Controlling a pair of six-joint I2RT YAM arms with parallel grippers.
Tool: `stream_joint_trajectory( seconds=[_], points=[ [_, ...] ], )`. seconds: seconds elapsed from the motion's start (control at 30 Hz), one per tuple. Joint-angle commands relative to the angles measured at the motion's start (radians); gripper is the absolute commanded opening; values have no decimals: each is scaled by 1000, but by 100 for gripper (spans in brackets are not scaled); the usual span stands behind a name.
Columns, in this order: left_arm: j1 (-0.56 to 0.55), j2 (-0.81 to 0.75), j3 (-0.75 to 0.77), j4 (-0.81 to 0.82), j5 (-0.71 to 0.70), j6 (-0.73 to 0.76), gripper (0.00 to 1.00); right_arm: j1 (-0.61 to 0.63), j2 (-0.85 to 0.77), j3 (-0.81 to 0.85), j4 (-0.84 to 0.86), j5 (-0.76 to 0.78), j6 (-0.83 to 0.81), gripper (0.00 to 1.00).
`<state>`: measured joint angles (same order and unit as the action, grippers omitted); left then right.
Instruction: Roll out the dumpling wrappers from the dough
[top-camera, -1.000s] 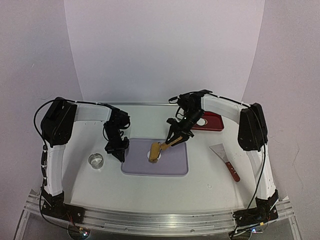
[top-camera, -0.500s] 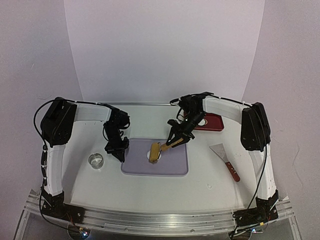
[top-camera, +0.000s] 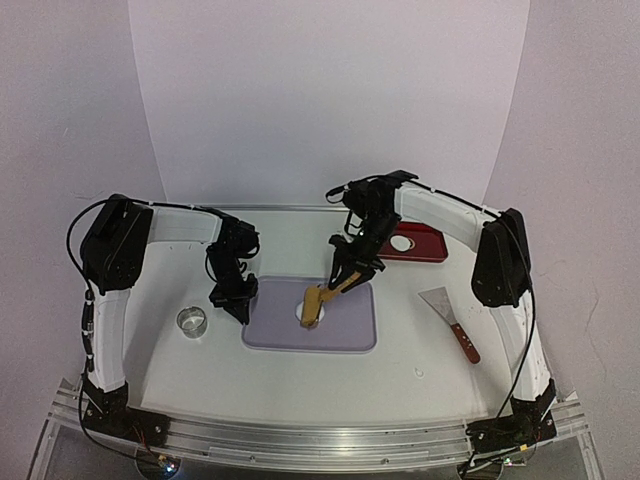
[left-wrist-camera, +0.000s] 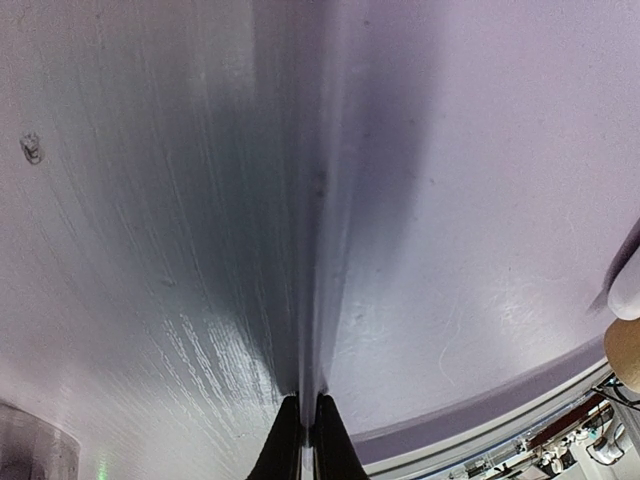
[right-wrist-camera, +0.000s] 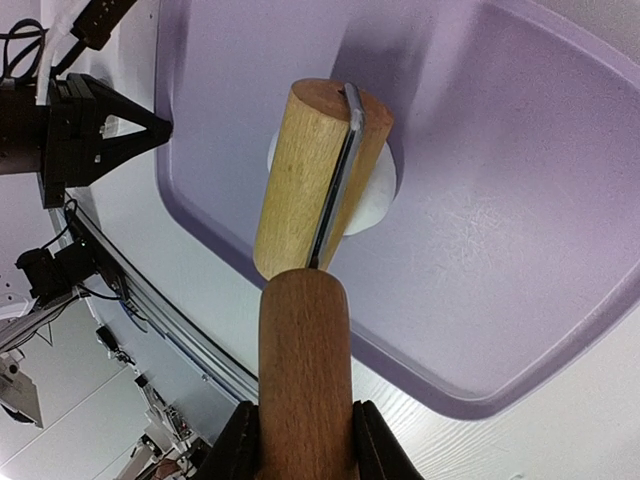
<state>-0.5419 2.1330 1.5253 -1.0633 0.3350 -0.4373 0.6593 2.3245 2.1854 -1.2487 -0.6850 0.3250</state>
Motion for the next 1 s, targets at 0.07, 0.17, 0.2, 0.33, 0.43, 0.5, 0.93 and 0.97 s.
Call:
stream_joint_trajectory(
  seconds=[0.07,0.17,0.2,0.33,0.43,0.5,0.93,0.97],
  points=[
    [20,-6,-14,58,-145,19,0,28,-53,106,-83,16,96,0],
    [20,-1,-6,50,-155,33,0,27,-89,130,-55,19,143,0],
    [20,-1,-5,50,-155,34,0,27,-98,133,-44,21,165,0],
    [18,-5,-5,52,-153,37,0,27,-106,112,-29,57,245,0],
    [12,-17,-12,61,-149,38,0,30,-123,33,1,105,278,0],
    [8,-26,-19,70,-139,43,0,37,-125,-9,34,75,272,0],
    [-2,-19,1,63,-178,71,0,42,-20,-123,-86,258,223,0],
    [-1,-20,-2,65,-177,69,0,42,-7,-134,-103,290,208,0]
  ],
)
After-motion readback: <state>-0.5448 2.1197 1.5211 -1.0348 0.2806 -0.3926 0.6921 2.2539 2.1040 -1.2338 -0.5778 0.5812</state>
